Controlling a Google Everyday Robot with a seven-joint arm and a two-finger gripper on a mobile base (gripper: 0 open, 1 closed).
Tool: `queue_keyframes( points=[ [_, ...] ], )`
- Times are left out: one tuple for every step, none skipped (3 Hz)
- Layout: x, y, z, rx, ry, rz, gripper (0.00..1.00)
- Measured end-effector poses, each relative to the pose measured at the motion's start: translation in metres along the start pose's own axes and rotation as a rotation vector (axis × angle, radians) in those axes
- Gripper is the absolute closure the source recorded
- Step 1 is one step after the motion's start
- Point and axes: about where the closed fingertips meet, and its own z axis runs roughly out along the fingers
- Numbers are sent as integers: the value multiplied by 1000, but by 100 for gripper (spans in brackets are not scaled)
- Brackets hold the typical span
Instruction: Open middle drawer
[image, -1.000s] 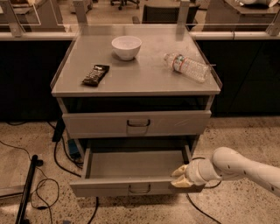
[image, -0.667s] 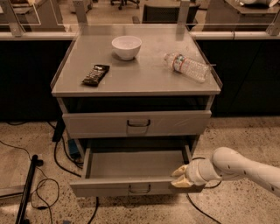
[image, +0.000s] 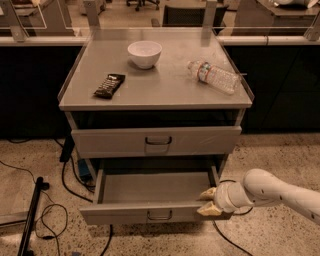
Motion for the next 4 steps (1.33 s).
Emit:
queue_keyframes(
  points=[
    [13,21,5,-16,10,9,60],
    [16,29,3,-16,15,10,83],
    [15,29,2,-16,15,10,100],
    [29,50,-6,-3,30,25,100]
  ],
)
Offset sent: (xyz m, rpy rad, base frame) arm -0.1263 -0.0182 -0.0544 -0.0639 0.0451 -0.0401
